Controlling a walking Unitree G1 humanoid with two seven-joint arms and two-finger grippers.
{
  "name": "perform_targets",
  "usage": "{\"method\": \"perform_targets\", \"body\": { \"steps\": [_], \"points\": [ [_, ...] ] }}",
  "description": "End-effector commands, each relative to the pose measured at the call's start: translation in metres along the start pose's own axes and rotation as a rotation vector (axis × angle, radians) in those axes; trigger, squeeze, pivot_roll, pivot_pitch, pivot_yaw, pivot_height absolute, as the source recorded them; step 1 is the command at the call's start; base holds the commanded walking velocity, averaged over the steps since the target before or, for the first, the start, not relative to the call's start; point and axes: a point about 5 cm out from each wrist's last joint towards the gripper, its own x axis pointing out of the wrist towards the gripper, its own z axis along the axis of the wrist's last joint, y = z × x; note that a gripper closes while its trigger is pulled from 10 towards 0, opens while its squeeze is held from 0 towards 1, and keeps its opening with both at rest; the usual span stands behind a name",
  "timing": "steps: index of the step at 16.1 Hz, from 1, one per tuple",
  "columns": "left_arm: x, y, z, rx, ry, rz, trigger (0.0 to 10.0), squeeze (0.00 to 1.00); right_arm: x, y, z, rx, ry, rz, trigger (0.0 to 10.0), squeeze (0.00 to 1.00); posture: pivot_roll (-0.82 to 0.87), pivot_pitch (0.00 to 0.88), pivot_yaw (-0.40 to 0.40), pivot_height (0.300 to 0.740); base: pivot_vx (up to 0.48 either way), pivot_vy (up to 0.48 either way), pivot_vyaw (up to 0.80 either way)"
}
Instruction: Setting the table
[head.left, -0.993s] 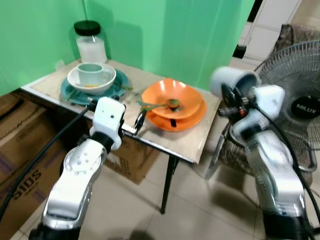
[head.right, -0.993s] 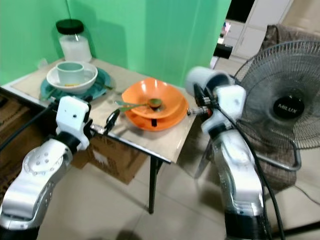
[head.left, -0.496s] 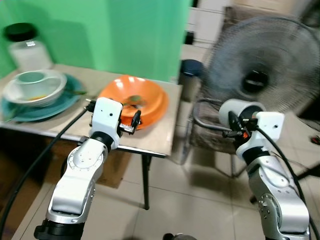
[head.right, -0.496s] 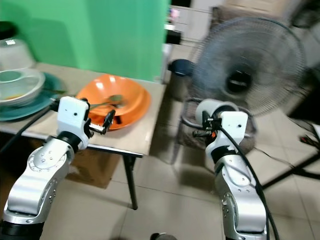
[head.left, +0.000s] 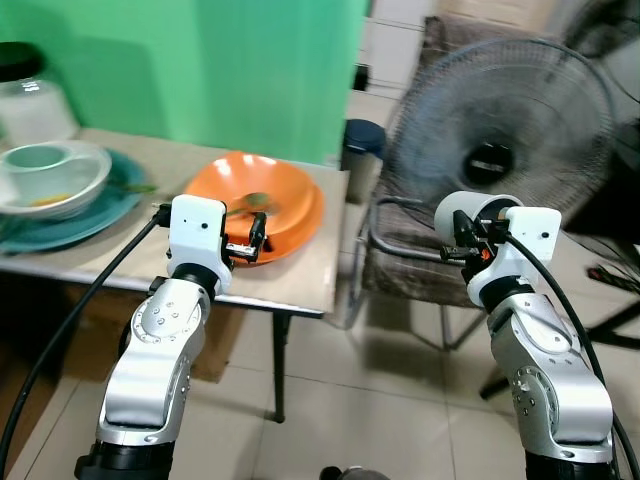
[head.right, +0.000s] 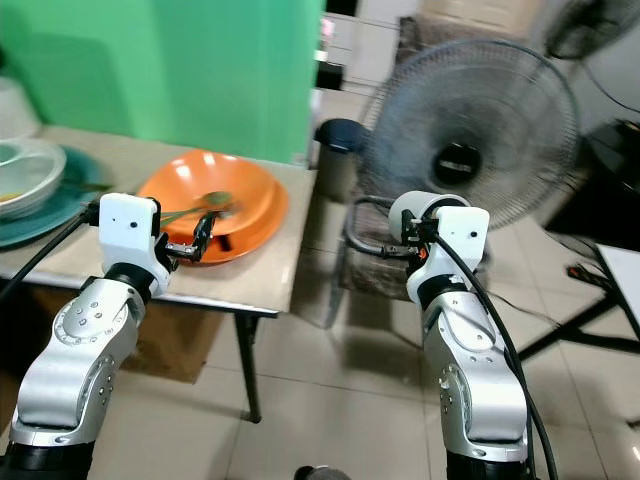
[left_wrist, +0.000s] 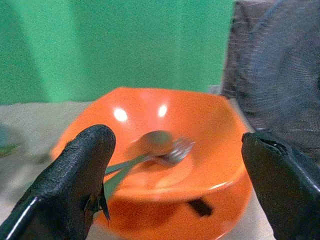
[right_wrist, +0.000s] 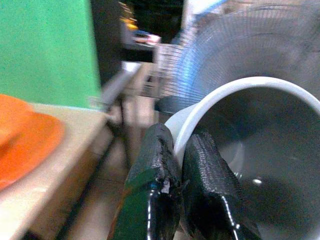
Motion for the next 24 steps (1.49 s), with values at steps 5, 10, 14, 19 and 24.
{"method": "perform_targets", "body": {
  "steps": [5, 10, 14, 19, 24],
  "points": [
    [0.002, -0.001, 0.013, 0.01, -0.057, -0.042, 10.0, 0.0, 0.001, 0.003, 0.014, -0.006, -0.035, 0.006, 10.0, 0.0, 0.02, 0.0, -0.072, 0.74, 0.0, 0.0, -0.8],
    [0.001, 0.0, 0.017, -0.013, -0.084, -0.022, 10.0, 0.0, 0.001, 0.009, 0.023, -0.06, -0.051, 0.057, 10.0, 0.0, 0.02, 0.0, -0.074, 0.74, 0.0, 0.0, -0.8],
    [-0.002, 0.002, 0.021, -0.005, -0.104, -0.03, 10.0, 0.0, -0.003, 0.012, 0.025, -0.042, -0.059, 0.075, 10.0, 0.0, 0.03, 0.009, -0.08, 0.74, 0.0, 0.0, -0.8],
    [-0.005, 0.003, 0.022, 0.002, -0.104, -0.034, 10.0, 0.0, -0.008, 0.014, 0.024, -0.054, -0.051, 0.08, 10.0, 0.0, 0.03, 0.022, -0.07, 0.74, 0.0, 0.0, -0.8],
    [-0.006, 0.003, 0.023, 0.005, -0.11, -0.041, 10.0, 0.0, -0.011, 0.014, 0.024, -0.059, -0.045, 0.077, 10.0, 0.0, 0.03, 0.028, -0.07, 0.74, 0.0, 0.0, -0.8]
  ]
}}
